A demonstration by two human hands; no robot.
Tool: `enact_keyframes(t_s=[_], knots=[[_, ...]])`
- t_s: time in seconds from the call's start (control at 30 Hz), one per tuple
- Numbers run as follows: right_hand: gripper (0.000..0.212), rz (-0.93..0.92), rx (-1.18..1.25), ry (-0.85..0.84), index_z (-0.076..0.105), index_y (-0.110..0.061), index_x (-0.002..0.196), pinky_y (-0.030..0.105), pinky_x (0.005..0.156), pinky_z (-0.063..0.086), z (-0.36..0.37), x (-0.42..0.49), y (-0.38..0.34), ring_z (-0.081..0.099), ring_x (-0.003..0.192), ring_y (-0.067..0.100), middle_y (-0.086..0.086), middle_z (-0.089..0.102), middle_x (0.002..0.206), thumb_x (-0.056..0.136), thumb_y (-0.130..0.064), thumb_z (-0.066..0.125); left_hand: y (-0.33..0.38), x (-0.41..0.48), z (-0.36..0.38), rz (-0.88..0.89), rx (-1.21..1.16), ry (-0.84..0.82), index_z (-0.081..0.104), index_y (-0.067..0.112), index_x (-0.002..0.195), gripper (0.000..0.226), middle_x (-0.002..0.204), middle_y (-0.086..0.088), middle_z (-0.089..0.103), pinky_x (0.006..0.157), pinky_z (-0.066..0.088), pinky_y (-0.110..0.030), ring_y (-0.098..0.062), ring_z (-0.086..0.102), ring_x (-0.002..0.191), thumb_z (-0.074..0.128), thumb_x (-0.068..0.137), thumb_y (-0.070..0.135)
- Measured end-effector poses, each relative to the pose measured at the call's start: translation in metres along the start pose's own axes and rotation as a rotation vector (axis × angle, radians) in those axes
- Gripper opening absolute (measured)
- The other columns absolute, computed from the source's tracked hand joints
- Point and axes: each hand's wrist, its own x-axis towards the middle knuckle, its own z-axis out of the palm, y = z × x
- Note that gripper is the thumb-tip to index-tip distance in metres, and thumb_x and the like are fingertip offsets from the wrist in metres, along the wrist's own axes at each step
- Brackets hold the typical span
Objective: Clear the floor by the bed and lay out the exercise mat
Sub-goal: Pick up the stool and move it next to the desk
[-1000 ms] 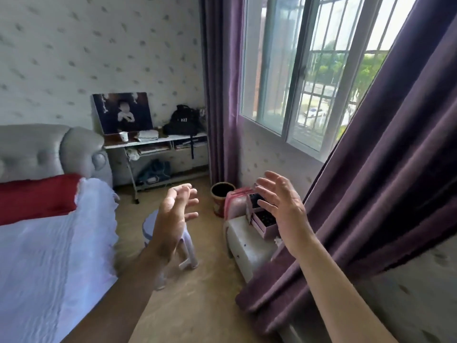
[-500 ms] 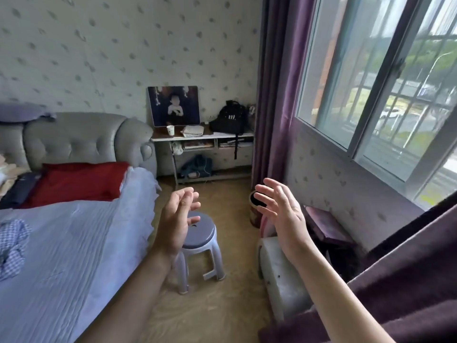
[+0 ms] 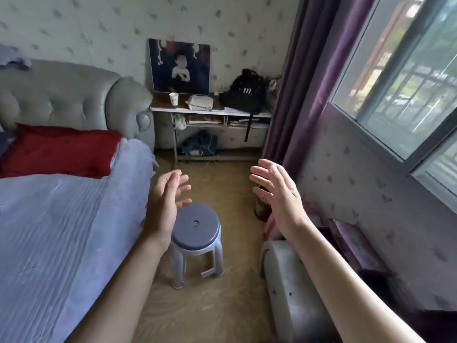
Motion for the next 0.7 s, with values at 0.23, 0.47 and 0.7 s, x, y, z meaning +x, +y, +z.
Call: enact_keyframes(t_s=[0.23, 0.47, 0.7], knots=[[0.043, 0.093, -0.010, -0.128, 0.062, -0.030, 0.125, 0.026, 0.089, 0.048, 0.038, 0.125, 0.066, 0.066, 0.116, 0.013, 0.000, 0.068, 0.128, 0.092, -0.051, 0.043, -0.039, 0.101, -0.011, -0.055, 0.104, 0.118, 0.056, 0.013, 0.123, 0.032, 0.126, -0.010, 0.064, 0.090, 0.055, -0.045, -0.023, 0.064, 0.113, 0.042, 0.104, 0.034], [0.048, 0.180, 0.005, -0.161, 0.058, -0.024, 0.133, 0.030, 0.096, 0.051, 0.045, 0.272, 0.135, 0.065, 0.119, 0.011, -0.002, 0.067, 0.129, 0.096, -0.050, 0.041, -0.087, 0.230, 0.020, -0.133, 0.179, 0.208, 0.053, 0.015, 0.130, 0.034, 0.130, -0.006, 0.061, 0.088, 0.054, -0.036, -0.018, 0.063, 0.115, 0.040, 0.105, 0.033], [0.045, 0.273, -0.079, -0.157, 0.059, -0.027, 0.131, 0.033, 0.099, 0.050, 0.047, 0.357, 0.200, 0.065, 0.119, 0.009, -0.004, 0.068, 0.127, 0.096, -0.050, 0.042, -0.151, 0.301, 0.038, -0.248, 0.176, 0.247, 0.052, 0.013, 0.132, 0.051, 0.130, -0.003, 0.062, 0.089, 0.055, -0.036, -0.012, 0.063, 0.114, 0.043, 0.095, 0.047]])
